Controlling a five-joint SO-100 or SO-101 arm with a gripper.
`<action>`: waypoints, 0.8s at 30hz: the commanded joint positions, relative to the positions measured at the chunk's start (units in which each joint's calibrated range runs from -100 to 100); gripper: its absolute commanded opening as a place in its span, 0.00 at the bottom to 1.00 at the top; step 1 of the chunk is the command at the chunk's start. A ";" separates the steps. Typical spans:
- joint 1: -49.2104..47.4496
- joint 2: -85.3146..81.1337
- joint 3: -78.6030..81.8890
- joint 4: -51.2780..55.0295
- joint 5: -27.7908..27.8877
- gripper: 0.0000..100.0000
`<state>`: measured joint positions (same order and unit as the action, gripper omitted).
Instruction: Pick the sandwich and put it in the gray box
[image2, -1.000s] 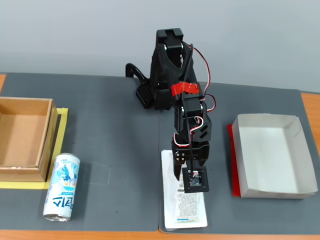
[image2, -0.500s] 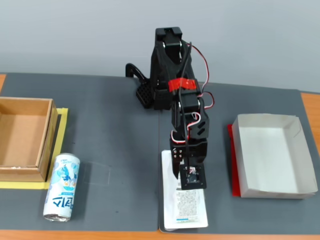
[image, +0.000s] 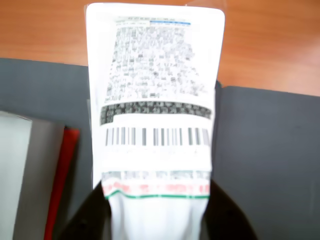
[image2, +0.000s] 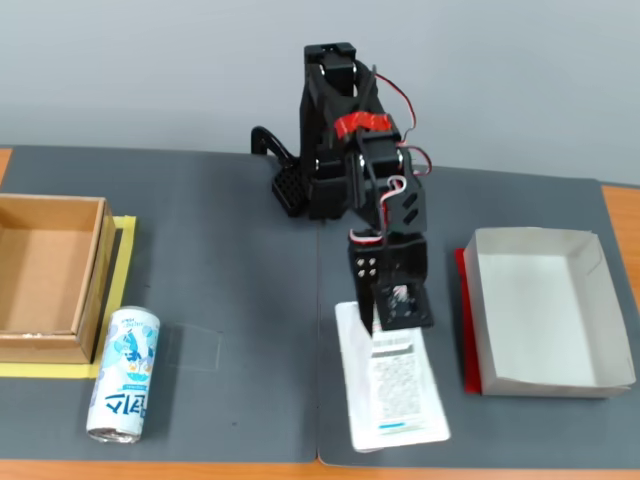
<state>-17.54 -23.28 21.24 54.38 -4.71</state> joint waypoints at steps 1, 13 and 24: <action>-1.97 -5.16 -1.29 0.05 -0.26 0.02; -14.20 -7.45 -7.44 -0.73 -0.63 0.02; -25.24 1.28 -15.86 -0.91 -0.63 0.02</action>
<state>-40.46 -23.28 10.73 54.38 -5.05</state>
